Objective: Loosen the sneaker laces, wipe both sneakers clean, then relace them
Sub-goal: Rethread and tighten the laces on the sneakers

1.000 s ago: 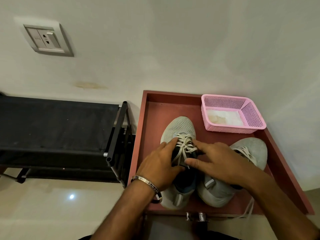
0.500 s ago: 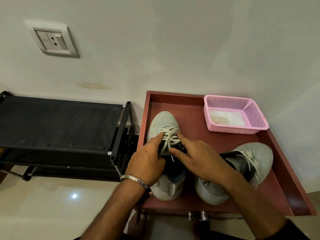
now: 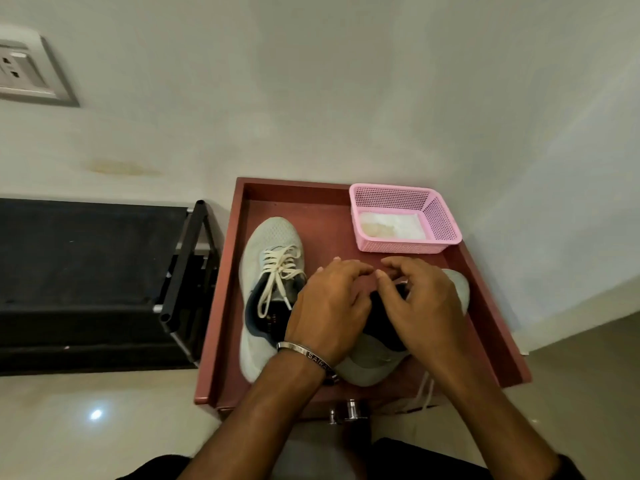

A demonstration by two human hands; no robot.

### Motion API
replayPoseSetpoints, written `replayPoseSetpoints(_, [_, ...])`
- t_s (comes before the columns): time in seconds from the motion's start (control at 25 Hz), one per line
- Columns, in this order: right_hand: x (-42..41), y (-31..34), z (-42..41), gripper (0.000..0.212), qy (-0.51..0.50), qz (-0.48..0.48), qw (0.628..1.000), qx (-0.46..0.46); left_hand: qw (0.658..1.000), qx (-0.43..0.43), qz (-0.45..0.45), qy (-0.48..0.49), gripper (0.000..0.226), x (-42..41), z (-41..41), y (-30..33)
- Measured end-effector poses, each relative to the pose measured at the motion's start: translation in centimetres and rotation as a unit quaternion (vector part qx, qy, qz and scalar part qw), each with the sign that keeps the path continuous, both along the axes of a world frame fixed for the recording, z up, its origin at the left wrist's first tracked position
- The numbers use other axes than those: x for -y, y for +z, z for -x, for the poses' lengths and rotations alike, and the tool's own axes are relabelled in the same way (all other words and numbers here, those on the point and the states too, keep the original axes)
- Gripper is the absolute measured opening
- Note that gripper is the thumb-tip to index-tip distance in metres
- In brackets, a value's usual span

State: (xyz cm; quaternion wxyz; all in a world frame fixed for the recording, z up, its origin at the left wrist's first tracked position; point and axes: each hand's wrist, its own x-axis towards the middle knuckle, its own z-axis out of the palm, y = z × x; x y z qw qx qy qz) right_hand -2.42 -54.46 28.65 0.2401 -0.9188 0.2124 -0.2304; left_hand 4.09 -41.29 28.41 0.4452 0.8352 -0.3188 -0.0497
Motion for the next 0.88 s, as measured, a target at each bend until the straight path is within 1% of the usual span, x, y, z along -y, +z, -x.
replayPoseSetpoints(0.08, [0.4, 0.0, 0.9, 0.03, -0.029, -0.007, 1.0, -0.007, 1.0, -0.007, -0.017, -0.014, 0.031, 1.2, 0.7, -0.4])
replayPoseSetpoints(0.16, [0.6, -0.3, 1.8, 0.028, -0.058, 0.008, 0.998, -0.007, 0.998, -0.021, -0.049, -0.015, 0.035, 2.0, 1.0, -1.0])
replayPoseSetpoints(0.28, [1.2, -0.4, 3.4, 0.027, -0.108, 0.019, 0.994, -0.014, 0.996, -0.026, -0.078, 0.022, 0.035, 2.7, 1.1, -1.5])
replayPoseSetpoints(0.4, [1.3, -0.9, 5.0, 0.04, -0.153, 0.017, 0.985, -0.077, 0.995, -0.03, -0.094, 0.026, 0.035, 3.2, 1.3, -1.3])
replayPoseSetpoints(0.48, [1.1, -1.6, 5.6, 0.05, -0.165, -0.031, 0.976, -0.139, 0.993, -0.022, -0.116, 0.018, 0.035, 3.0, 1.5, -1.3])
replayPoseSetpoints(0.52, [1.0, -1.8, 5.7, 0.052, -0.158, -0.065, 0.973, -0.155, 0.992, -0.022, -0.126, 0.013, 0.033, 2.8, 1.5, -1.2])
replayPoseSetpoints(0.6, [1.1, -2.2, 5.4, 0.05, -0.126, -0.108, 0.976, -0.143, 0.989, -0.032, -0.142, 0.003, 0.029, 2.1, 1.5, -1.2])
replayPoseSetpoints(0.72, [1.8, -2.7, 4.7, 0.048, -0.059, -0.111, 0.987, -0.101, 0.992, -0.032, -0.125, 0.001, 0.018, 1.2, 1.6, -1.2])
replayPoseSetpoints(0.8, [2.2, -2.8, 4.4, 0.047, -0.018, -0.113, 0.99, -0.085, 0.996, -0.024, -0.092, 0.0, 0.021, 1.0, 2.1, -1.2])
replayPoseSetpoints(0.88, [2.0, -3.2, 3.4, 0.046, 0.023, -0.122, 0.99, -0.063, 0.997, -0.01, -0.081, 0.01, 0.025, 0.8, 2.2, -1.2])
